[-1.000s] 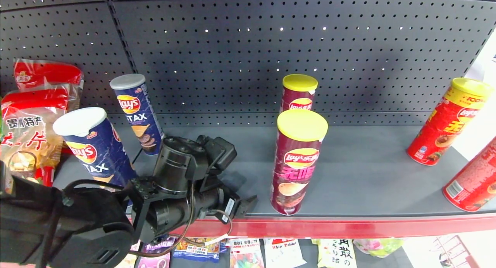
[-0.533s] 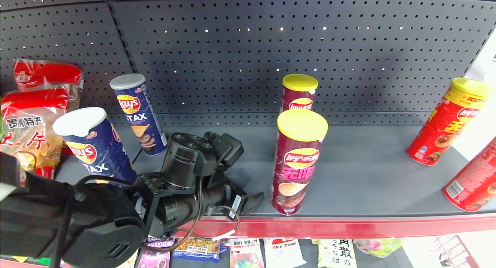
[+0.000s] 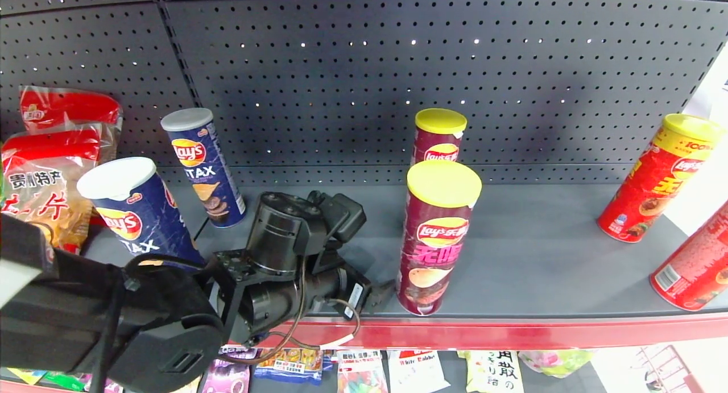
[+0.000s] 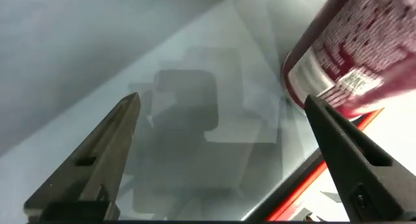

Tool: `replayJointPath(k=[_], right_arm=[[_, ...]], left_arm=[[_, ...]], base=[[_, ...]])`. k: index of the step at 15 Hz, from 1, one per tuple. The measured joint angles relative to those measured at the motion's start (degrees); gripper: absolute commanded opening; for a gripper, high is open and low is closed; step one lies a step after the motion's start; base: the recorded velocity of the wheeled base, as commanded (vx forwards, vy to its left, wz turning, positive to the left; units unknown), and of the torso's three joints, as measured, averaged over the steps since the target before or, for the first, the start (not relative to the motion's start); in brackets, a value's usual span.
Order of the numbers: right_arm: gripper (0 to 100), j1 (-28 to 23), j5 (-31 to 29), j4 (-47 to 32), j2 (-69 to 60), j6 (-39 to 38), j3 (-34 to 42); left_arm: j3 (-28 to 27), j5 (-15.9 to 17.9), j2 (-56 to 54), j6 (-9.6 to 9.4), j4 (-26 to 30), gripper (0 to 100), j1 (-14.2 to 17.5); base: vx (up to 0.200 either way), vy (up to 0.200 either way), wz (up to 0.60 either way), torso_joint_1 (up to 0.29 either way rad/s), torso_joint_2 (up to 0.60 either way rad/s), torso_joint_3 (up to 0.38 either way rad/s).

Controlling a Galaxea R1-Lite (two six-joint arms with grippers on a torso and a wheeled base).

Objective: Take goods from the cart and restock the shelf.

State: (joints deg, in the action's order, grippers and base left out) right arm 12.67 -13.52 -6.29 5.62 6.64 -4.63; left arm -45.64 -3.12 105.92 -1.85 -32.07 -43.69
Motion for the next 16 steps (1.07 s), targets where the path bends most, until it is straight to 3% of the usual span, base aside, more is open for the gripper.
replayJointPath(k=[16], right_arm=[[100, 0.0, 0.0, 0.0, 0.0, 0.0, 0.0]], left_arm=[[-4.1, -0.1, 2.6, 0.05, -0.2, 100, -0.5]], base=[[0.0, 0.0, 0.0, 0.0, 0.0, 0.0]])
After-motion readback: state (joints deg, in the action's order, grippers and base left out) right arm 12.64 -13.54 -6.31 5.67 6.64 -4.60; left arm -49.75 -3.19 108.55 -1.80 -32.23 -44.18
